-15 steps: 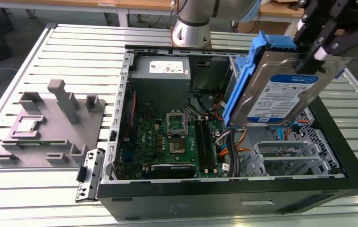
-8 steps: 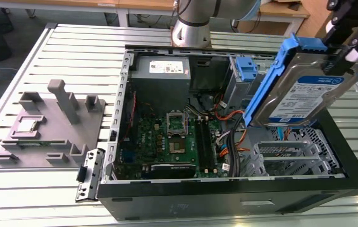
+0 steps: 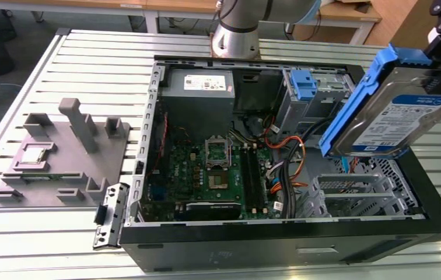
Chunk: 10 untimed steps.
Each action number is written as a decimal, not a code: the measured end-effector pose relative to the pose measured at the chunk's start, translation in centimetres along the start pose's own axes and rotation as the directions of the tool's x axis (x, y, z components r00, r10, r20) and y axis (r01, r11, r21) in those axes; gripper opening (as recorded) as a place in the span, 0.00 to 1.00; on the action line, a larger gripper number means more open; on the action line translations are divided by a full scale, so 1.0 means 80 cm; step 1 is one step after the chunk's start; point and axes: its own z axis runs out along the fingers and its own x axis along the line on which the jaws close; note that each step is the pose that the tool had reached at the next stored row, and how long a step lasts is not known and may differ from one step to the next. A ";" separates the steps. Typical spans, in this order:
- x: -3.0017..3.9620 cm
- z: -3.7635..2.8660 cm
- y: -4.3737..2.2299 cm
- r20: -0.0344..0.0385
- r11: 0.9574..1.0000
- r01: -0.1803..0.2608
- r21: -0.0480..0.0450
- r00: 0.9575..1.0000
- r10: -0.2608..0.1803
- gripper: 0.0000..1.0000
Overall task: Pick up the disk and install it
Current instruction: 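Insert the disk into the insertion slot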
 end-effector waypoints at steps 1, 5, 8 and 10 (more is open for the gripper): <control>-0.0001 0.0002 -0.0040 0.000 1.000 0.000 0.000 1.000 0.000 0.35; 0.0012 0.0046 -0.0117 0.000 1.000 0.000 0.000 1.000 0.000 0.35; 0.0031 0.0114 -0.0127 0.000 1.000 0.000 0.000 1.000 0.000 0.35; 0.0040 0.0153 -0.0136 0.000 1.000 0.000 0.000 1.000 0.000 0.35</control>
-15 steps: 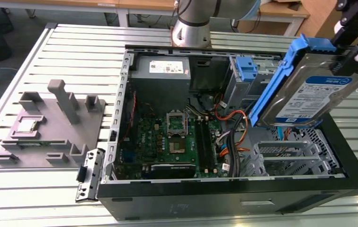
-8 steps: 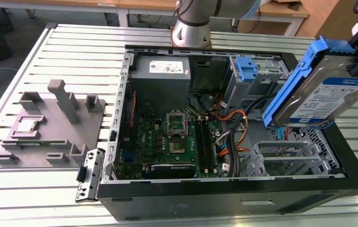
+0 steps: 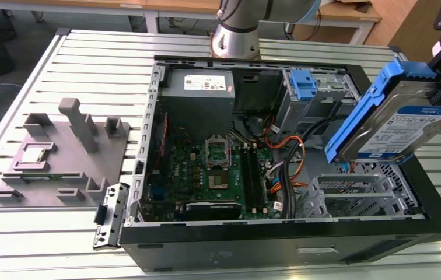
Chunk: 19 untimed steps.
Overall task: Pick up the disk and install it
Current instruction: 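Insert the disk into the insertion slot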
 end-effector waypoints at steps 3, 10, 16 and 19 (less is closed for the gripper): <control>0.0015 0.0055 -0.0009 0.000 1.000 0.000 0.000 1.000 0.000 0.35; 0.0075 0.0123 -0.0021 0.000 1.000 0.000 0.000 1.000 0.000 0.35; 0.0097 0.0195 -0.0045 0.000 1.000 0.000 0.000 1.000 0.000 0.35; 0.0104 0.0228 -0.0050 0.000 1.000 0.000 0.000 1.000 0.000 0.35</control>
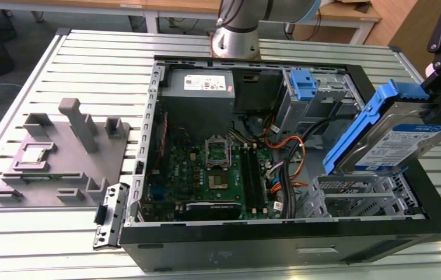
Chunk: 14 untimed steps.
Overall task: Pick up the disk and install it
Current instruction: 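Insert the disk into the insertion slot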
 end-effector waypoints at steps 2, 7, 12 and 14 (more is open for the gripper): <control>0.0007 0.0035 -0.0004 0.000 1.000 0.000 0.000 1.000 0.000 0.35; 0.0038 0.0109 -0.0010 0.000 1.000 0.000 0.000 1.000 0.000 0.35; 0.0061 0.0168 -0.0014 0.000 1.000 0.000 0.000 1.000 0.000 0.35; 0.0064 0.0185 -0.0015 0.000 1.000 0.000 0.000 1.000 0.000 0.35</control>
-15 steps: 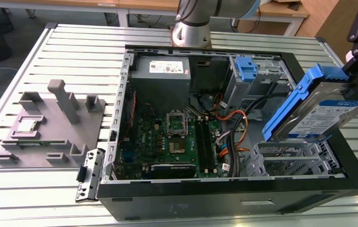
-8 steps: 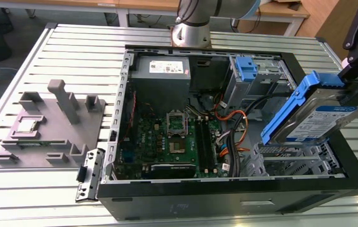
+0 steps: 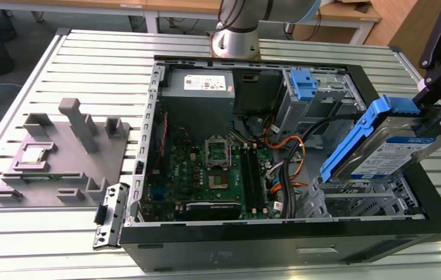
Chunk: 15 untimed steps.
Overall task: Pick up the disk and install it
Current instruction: 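Insert the disk into the insertion slot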
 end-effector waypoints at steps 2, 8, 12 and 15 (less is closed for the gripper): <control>0.0007 0.0023 -0.0003 0.000 1.000 0.000 0.000 1.000 0.000 0.35; 0.0032 0.0069 -0.0042 0.000 1.000 0.000 0.000 1.000 0.000 0.35; 0.0038 0.0104 -0.0054 0.000 1.000 0.000 0.000 1.000 0.000 0.35; 0.0056 0.0154 -0.0058 0.000 1.000 0.000 0.000 1.000 0.000 0.35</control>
